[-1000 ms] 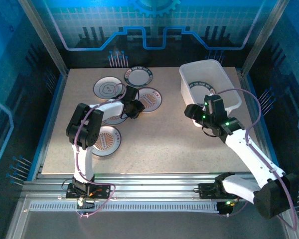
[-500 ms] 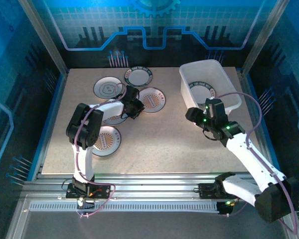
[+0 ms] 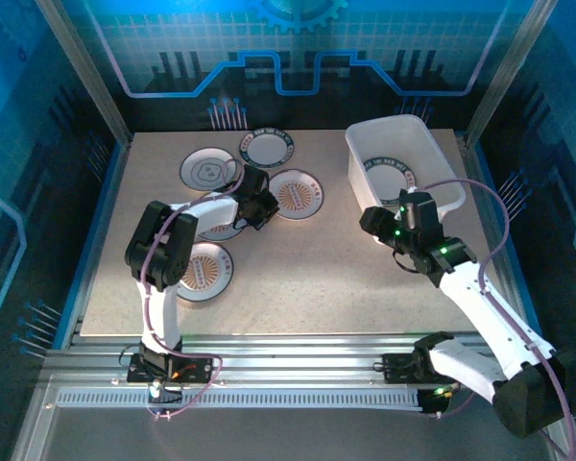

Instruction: Place the plates into the plastic bin on the countertop

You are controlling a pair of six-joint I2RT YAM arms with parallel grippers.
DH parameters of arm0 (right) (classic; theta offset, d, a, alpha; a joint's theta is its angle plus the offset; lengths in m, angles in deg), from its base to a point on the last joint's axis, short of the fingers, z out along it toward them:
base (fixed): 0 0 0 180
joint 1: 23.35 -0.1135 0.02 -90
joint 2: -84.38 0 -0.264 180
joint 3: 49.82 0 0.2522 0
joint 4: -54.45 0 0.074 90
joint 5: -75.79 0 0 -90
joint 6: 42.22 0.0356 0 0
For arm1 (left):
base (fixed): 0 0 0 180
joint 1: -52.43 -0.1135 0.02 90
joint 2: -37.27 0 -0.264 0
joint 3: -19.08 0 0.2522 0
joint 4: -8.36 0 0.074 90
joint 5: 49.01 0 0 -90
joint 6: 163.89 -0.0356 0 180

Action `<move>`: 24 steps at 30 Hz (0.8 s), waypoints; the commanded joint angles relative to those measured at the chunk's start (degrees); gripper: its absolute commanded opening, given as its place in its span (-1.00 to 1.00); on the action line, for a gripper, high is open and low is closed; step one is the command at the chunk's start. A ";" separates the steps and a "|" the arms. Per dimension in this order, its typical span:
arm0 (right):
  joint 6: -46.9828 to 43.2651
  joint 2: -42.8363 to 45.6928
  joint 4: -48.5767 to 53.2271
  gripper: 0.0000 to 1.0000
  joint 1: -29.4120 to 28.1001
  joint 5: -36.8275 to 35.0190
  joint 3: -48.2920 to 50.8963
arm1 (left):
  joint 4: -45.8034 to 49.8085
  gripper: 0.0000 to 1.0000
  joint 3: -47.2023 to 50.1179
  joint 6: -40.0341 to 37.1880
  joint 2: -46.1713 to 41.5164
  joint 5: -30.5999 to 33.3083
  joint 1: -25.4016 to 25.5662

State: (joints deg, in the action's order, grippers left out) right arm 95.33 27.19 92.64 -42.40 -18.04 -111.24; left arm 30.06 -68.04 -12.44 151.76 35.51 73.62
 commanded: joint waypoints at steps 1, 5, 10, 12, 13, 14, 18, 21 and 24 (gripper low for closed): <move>0.45 1.24 -0.10 0.25 0.76 0.16 0.73 | 1.24 -0.96 1.50 -3.72 -2.90 -2.06 0.43; 0.37 0.95 -0.51 0.24 0.70 1.29 0.73 | 1.46 -0.98 1.68 -6.16 -4.21 -4.88 0.36; 0.58 0.07 -1.15 0.23 0.70 2.70 0.64 | 1.11 -1.00 2.18 -8.54 -6.19 -7.66 0.13; 0.69 -0.27 -1.42 0.21 0.65 3.10 0.56 | 1.28 -1.00 2.30 -9.32 -6.70 -9.37 -0.25; 0.73 -0.37 -1.51 0.21 0.53 3.20 0.48 | 1.45 -1.00 2.35 -9.65 -6.95 -10.06 -0.44; 0.80 -0.53 -1.72 0.20 0.42 3.43 0.46 | 1.46 -1.00 2.64 -10.15 -7.23 -10.78 -0.61; 1.00 -1.15 -2.46 0.18 -0.45 3.80 0.47 | 2.08 -1.00 3.42 -13.42 -8.36 -14.26 -1.15; 0.96 -2.03 -3.06 0.17 -1.33 3.83 0.29 | 3.94 -1.00 3.55 -16.75 -9.15 -15.94 -1.24; 1.00 -3.50 -3.93 0.17 -2.33 4.28 0.15 | 4.04 -1.00 4.90 -18.28 -10.28 -17.20 -1.66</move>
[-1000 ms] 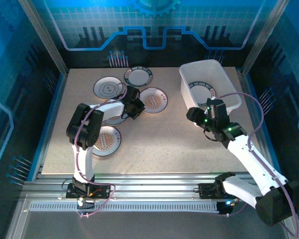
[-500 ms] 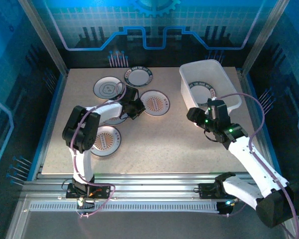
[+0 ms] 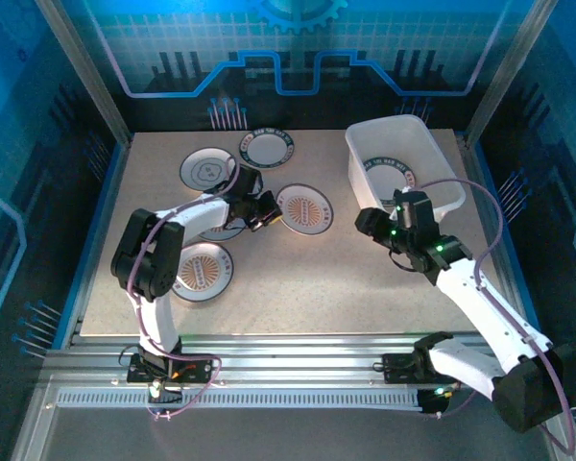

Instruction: Place the plates into the plastic bin on the countertop

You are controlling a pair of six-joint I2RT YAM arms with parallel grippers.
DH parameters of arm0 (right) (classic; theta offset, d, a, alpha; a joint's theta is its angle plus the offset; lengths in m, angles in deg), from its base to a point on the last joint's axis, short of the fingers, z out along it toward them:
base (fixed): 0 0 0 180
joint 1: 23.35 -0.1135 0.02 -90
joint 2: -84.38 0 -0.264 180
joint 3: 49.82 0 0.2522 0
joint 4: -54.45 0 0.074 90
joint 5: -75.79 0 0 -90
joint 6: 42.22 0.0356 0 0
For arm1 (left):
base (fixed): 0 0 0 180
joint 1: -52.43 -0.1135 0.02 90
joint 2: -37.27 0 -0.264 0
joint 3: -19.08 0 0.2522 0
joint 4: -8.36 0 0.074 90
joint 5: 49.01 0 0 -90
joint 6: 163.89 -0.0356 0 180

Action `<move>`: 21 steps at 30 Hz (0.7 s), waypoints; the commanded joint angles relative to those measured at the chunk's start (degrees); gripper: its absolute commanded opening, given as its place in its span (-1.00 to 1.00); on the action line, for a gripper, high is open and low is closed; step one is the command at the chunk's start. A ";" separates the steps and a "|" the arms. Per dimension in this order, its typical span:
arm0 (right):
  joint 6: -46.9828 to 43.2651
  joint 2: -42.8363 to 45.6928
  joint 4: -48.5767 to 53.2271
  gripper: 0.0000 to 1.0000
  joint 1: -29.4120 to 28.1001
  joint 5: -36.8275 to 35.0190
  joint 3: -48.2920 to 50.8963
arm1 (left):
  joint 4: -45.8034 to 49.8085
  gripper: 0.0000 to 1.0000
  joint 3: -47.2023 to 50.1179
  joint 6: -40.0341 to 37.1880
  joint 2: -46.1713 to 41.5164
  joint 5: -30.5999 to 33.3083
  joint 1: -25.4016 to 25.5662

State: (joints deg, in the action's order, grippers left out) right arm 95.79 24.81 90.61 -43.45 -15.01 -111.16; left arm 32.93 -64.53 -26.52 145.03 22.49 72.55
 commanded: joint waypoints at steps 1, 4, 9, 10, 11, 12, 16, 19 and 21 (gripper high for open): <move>0.58 -1.54 -2.25 0.16 -1.60 1.40 -0.02 | 1.02 -1.00 1.80 -4.28 -3.74 -4.69 -0.84; 0.43 -2.93 -3.09 0.16 -2.76 1.82 -0.38 | 0.41 -1.00 2.77 -4.79 -4.28 -6.66 -1.48; -0.06 -5.20 -3.29 0.16 -4.56 2.51 -0.88 | 0.46 -1.00 3.68 -6.67 -5.52 -9.48 -1.55; 0.08 -5.57 -3.33 0.16 -4.69 2.71 -0.77 | 0.37 -1.00 3.96 -6.78 -5.73 -9.82 -1.57; 0.23 -5.94 -3.42 0.16 -4.97 2.76 -0.64 | 0.14 -1.00 4.25 -6.99 -5.96 -10.42 -1.64; 0.51 -6.20 -3.54 0.16 -5.06 2.75 -0.46 | -0.06 -1.00 4.53 -7.19 -6.11 -11.11 -1.67; 1.07 -6.70 -4.11 0.16 -5.70 2.57 -0.11 | -1.79 -1.00 5.41 -7.27 -6.59 -14.32 -2.18; 0.88 -7.11 -3.74 0.16 -6.00 2.41 -0.33 | -1.91 -1.00 5.51 -7.77 -7.04 -15.96 -2.41; 0.90 -7.39 -3.38 0.16 -6.11 2.28 -0.42 | -2.17 -1.00 5.68 -8.19 -7.59 -16.67 -2.54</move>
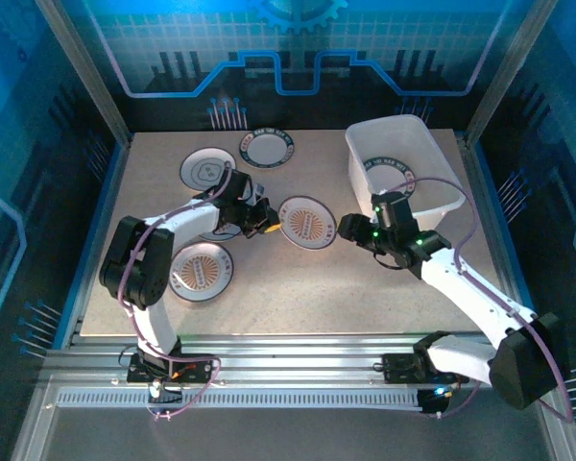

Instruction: Place the plates into the plastic bin on the countertop

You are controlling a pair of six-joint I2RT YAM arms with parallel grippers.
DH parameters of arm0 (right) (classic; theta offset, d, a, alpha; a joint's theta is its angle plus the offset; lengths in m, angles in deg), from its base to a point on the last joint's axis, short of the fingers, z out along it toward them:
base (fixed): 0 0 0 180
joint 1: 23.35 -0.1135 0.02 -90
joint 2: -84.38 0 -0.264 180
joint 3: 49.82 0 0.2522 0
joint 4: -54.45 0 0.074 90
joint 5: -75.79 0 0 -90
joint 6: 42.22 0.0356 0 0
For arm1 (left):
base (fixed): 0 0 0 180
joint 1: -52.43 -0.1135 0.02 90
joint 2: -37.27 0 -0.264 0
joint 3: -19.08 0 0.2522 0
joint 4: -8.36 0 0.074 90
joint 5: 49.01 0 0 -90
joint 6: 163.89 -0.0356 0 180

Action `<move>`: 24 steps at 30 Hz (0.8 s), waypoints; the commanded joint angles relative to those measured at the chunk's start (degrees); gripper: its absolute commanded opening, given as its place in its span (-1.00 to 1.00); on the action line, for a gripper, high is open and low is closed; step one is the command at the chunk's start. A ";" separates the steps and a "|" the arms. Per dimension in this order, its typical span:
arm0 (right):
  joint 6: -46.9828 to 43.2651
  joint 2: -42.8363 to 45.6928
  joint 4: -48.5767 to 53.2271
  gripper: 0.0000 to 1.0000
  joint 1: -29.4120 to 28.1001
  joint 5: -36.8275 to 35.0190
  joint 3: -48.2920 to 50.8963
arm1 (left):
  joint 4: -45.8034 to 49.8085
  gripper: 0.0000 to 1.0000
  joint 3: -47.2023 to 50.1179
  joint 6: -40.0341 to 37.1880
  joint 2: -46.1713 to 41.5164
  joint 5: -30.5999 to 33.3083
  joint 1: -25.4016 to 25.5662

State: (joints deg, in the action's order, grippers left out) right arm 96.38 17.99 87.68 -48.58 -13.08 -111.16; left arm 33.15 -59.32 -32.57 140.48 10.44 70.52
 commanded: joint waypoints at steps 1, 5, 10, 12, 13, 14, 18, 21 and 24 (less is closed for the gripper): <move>0.34 -0.79 -0.38 0.16 -1.12 0.22 -0.34 | -2.27 -1.00 0.48 -2.41 -3.27 -4.87 -0.59; 0.72 -1.66 -0.56 0.16 -1.37 0.30 0.02 | -0.23 -1.00 0.05 -3.63 -2.39 -4.61 -0.68; 0.58 -2.59 -0.90 0.16 -1.83 0.56 -0.07 | -1.28 -1.00 0.42 -3.88 -0.73 -5.36 -0.68; 0.56 -2.85 -0.95 0.16 -1.76 0.56 0.02 | -0.22 -1.00 -0.16 -4.67 0.41 -5.14 -0.68; 0.51 -2.95 -1.06 0.16 -1.82 0.55 0.19 | 0.04 -1.00 -0.38 -4.97 1.04 -5.18 -0.68; 0.52 -2.94 -1.15 0.16 -1.79 0.56 0.38 | 0.05 -1.00 -0.48 -4.97 1.55 -5.25 -0.68; 0.47 -2.95 -1.57 0.16 -1.77 0.30 0.82 | 0.04 -1.00 -1.29 -5.50 3.66 -5.31 -0.68; 0.12 -2.85 -1.51 0.16 -1.82 0.25 0.83 | 0.23 -1.00 -1.87 -5.81 5.63 -5.44 -0.70; -0.01 -2.53 -1.38 0.15 -1.83 -0.31 1.15 | 0.11 -1.00 -1.98 -5.65 6.93 -5.58 -0.60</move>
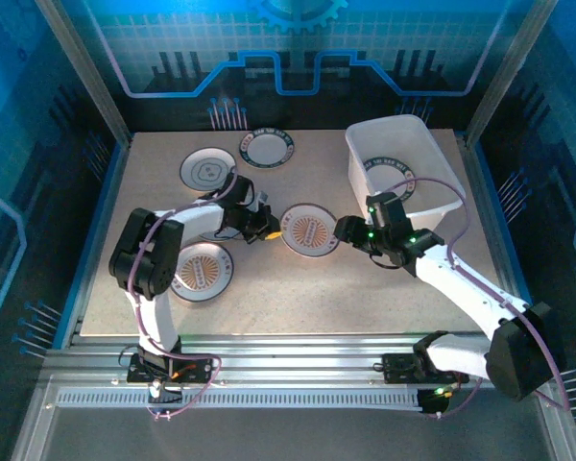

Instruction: Place the plates into the plastic bin on the countertop

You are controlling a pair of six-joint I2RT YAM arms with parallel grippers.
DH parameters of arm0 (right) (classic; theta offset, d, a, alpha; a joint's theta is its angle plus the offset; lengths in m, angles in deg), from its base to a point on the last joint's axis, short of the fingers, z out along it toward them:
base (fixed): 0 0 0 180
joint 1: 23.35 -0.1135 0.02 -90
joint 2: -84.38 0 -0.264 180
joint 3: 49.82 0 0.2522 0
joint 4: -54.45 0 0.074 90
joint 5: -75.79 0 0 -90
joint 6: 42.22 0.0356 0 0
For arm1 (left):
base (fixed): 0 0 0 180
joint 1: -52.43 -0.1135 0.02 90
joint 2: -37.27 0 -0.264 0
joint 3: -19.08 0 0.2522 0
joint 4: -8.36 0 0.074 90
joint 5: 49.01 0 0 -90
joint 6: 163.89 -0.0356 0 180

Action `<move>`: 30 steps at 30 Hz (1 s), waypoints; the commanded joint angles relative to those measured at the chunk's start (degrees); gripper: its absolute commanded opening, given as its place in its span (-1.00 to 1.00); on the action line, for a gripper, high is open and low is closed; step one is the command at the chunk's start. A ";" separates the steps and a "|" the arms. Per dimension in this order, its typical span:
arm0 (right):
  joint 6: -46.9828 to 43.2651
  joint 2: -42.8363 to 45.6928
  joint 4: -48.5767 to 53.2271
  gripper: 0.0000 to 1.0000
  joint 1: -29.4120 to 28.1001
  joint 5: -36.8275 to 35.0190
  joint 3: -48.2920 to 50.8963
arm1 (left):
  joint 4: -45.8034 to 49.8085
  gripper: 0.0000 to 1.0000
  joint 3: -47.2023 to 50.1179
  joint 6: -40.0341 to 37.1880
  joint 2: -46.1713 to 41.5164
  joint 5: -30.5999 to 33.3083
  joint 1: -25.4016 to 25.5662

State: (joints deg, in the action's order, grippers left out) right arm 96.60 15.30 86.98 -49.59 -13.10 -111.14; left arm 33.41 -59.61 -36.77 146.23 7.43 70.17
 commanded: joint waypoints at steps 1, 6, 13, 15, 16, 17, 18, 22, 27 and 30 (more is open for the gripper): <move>-0.23 0.26 -0.76 0.15 -0.79 -0.45 1.22 | -0.13 -1.00 -1.76 -1.36 1.41 -2.53 -0.25; -0.19 0.09 -1.39 0.15 -0.39 -0.36 1.76 | 0.27 -0.92 -2.13 -1.34 2.43 -2.30 -0.25; -0.09 0.39 -1.99 0.15 0.31 -0.40 2.89 | 0.31 -0.53 -1.87 -0.81 3.17 -1.25 -0.05; -0.03 0.52 -2.15 0.15 0.60 -0.15 3.26 | 0.14 -0.45 -1.81 -0.60 3.40 -1.28 -0.09; 0.02 0.59 -2.24 0.15 0.72 -0.08 3.40 | 0.14 -0.42 -1.78 -0.50 3.59 -1.11 -0.07; -0.02 0.61 -2.37 0.15 0.83 -0.04 3.59 | 0.14 -0.38 -1.79 -0.43 3.67 -0.94 -0.07; 0.04 0.64 -2.43 0.15 0.99 0.08 3.75 | 0.14 -0.33 -1.78 -0.35 3.79 -0.83 -0.07; 0.00 0.74 -3.04 0.15 1.45 0.31 4.44 | 0.26 -0.14 -1.70 -0.10 3.93 -0.24 -0.07; 0.10 0.61 -4.07 0.15 2.55 1.31 5.53 | 0.67 0.04 -2.19 0.07 4.46 0.07 -0.07; 0.09 0.61 -4.38 0.14 2.86 1.75 5.88 | 1.34 0.10 -3.03 0.23 5.18 0.42 0.02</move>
State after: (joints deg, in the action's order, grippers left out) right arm 96.58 15.36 82.85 -47.66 -12.45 -106.63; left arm 33.58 -60.61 -36.40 150.08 7.25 70.17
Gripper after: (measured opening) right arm 0.573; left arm 0.545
